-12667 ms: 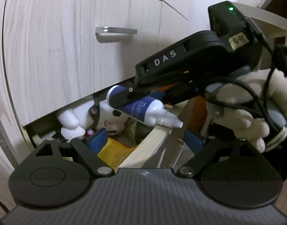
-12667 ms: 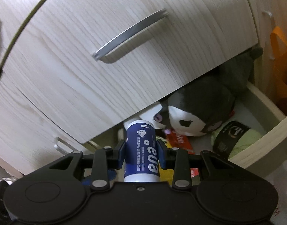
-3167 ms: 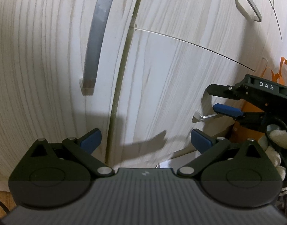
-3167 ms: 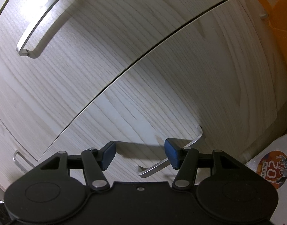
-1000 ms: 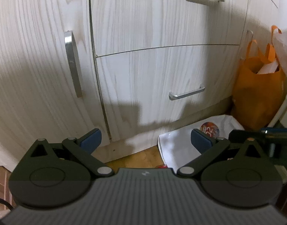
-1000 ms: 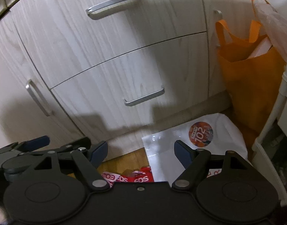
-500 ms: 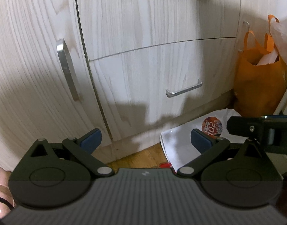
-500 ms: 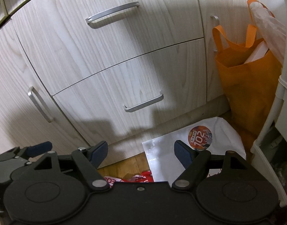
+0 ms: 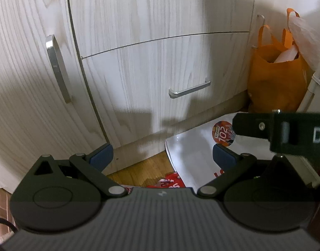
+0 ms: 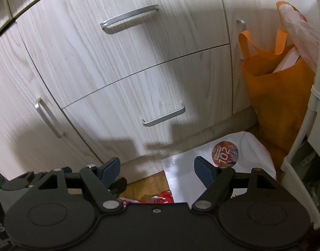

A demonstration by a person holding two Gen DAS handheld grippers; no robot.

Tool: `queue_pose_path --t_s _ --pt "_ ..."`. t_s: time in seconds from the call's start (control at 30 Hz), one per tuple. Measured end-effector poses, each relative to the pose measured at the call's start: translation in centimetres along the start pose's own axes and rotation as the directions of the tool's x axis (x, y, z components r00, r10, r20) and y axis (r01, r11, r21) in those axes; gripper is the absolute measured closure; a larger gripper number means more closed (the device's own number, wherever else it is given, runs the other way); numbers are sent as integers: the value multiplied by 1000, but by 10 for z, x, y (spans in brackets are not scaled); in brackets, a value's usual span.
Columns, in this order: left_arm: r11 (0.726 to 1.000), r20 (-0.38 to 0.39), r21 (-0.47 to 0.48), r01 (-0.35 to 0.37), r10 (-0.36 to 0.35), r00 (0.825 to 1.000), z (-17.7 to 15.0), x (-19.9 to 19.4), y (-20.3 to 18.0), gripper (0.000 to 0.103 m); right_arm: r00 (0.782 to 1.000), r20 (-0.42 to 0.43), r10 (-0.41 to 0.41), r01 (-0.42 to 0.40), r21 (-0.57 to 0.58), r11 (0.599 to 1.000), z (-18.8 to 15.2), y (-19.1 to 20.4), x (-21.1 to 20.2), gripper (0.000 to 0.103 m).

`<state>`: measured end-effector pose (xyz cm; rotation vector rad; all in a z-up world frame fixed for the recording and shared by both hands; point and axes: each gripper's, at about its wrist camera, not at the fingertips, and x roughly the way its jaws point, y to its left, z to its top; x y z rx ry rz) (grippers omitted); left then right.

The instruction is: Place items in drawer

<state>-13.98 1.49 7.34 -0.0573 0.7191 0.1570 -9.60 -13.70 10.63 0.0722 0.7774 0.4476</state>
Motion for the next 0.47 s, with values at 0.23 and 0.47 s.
queue_pose_path --t_s 0.23,0.47 --pt "1000 -10 -14 20 -20 1000 0 0 1 0 1000 -9 8 -8 1 1000 -2 2 0 21" --pt "1000 -3 -4 17 -17 1000 1 0 1 0 1000 -20 7 -8 -17 1000 -3 5 0 21"
